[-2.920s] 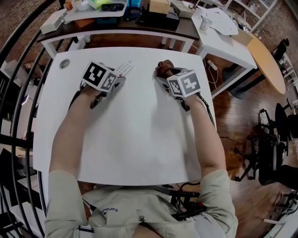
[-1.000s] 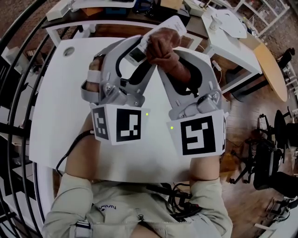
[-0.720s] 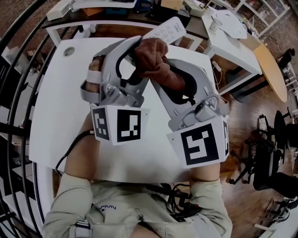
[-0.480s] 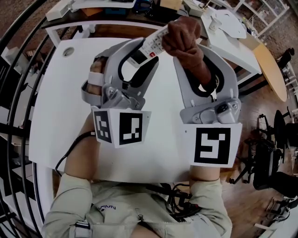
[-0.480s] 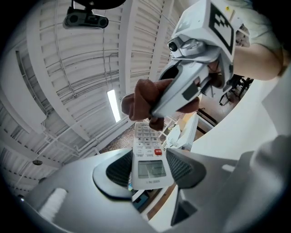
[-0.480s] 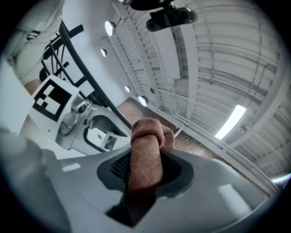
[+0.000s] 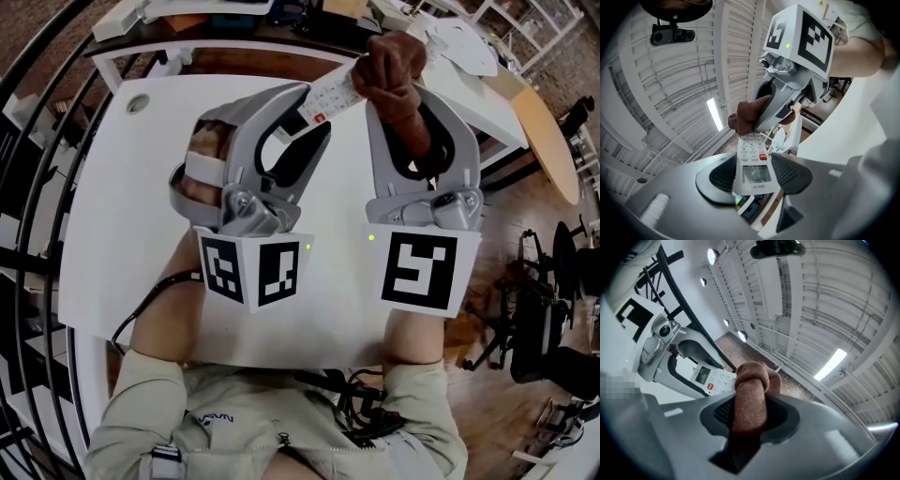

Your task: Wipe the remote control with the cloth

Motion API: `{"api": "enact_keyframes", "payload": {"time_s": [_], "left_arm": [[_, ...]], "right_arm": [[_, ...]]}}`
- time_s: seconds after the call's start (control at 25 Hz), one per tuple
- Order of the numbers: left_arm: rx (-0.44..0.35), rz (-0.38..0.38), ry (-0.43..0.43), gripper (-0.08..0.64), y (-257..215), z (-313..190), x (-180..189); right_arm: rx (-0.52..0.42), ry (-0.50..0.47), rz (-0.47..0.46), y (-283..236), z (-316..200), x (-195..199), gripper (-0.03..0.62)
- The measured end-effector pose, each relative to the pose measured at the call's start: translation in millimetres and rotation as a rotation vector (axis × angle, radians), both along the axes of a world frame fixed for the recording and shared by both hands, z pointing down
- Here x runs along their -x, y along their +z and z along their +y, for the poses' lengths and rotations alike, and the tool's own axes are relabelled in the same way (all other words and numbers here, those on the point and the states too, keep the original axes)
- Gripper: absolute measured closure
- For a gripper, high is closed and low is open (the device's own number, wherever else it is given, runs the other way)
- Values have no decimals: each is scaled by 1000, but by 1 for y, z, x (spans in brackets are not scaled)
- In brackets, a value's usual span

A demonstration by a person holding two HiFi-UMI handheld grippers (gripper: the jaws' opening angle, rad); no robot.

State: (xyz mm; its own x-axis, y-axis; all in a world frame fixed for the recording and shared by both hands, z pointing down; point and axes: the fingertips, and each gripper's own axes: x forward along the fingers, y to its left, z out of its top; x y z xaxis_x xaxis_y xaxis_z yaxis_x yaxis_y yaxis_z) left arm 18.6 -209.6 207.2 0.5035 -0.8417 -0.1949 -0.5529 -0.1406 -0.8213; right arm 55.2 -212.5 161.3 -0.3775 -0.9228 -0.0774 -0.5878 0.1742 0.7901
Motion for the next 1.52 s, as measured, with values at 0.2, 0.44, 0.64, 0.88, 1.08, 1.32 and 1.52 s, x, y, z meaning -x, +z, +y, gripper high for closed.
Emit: {"api": "enact_keyframes", "payload": {"time_s": [0.2,0.44,0.64,0.88,1.08,1.32,1.52], "left_arm": [[-3,-15,-18,316,3,-5,2],[-6,-13,-26,316,1,-6,4],[20,35,4,316,-3,-6,6],[104,165,89,316,-11,-2,11],[137,213,134,316,-17,5,11],[191,265,194,316,-23,7,11],[216,286,203,316,-24,3,16]], "right_arm": [[87,-111,78,20,8,28,477],[216,-296,119,42,29,57,477],[249,-355,88,38,37,57,477],[12,-186,-97,-10,25,22,477],[-68,-57,-170,-23,9,-11,477],[-57,-61,-159,-16,2,-9,477],[45,-163,-90,3,7,14,479]]}}
